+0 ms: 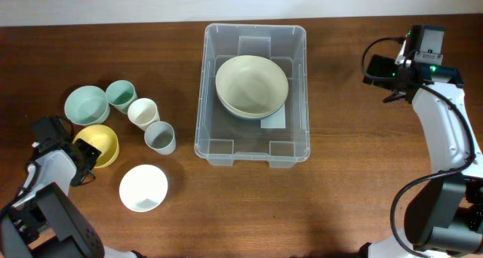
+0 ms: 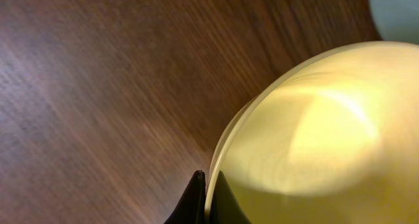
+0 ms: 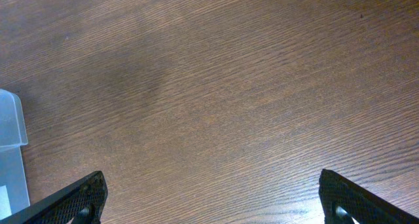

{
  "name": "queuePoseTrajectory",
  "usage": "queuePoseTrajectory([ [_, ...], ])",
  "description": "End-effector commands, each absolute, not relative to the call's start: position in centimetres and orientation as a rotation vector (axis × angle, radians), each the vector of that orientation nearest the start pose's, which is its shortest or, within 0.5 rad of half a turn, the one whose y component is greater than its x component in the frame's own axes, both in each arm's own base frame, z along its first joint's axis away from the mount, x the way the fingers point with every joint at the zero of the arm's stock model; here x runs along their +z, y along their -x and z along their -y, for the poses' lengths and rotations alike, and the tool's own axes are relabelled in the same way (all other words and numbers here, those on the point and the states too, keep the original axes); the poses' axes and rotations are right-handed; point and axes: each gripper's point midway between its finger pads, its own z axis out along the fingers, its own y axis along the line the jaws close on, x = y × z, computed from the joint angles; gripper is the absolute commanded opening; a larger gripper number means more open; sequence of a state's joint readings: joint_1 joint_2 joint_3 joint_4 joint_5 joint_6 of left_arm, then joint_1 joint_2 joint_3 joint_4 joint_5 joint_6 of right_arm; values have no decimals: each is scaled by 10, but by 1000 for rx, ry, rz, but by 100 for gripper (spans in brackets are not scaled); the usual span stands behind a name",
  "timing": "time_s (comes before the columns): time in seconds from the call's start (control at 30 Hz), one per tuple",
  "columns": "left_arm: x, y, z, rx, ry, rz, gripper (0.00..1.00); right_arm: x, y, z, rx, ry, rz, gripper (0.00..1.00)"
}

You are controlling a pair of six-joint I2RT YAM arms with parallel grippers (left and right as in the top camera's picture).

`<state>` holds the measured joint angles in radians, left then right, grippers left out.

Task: Pack container
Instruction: 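Lift the yellow bowl and carry it into the container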

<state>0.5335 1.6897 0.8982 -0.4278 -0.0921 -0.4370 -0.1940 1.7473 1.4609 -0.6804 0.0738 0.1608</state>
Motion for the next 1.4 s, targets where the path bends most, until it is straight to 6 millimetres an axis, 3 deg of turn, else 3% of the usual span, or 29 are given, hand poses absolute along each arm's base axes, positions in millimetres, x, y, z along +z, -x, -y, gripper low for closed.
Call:
queuePoseTrajectory([
  [0.0,25,-283,-208,291,1343,-2436,1,175,-447,104,-116,-489,-2450,99],
  [0.13,59,-290,-211,287,1321,-2380,1,175,-447,104,-116,-489,-2450,99],
  [0.33,152,-303,-208,208,1230,-2214,1,175,-447,104,-116,-489,-2450,99],
  [0.43,210,-317,-185,26,1102,-2105,1,175,-447,104,-116,-489,-2450,99],
  [0.5,248,-324,-160,-127,973,-2037,1,175,-447,104,-116,-489,-2450,99],
  [0.63,298,-331,-104,-317,730,-1963,1,175,-447,104,-116,-489,-2450,99],
  [0.8,310,-339,-40,-430,524,-2001,1,175,-447,104,-116,-489,-2450,99],
  [1.1,307,-370,114,-597,-99,-2026,1,175,-447,104,-116,-489,-2450,99],
  [1.23,287,-377,178,-619,-354,-2013,1,175,-447,104,-116,-489,-2450,99],
  [1.37,252,-382,221,-596,-466,-2058,1,175,-447,104,-116,-489,-2450,99],
])
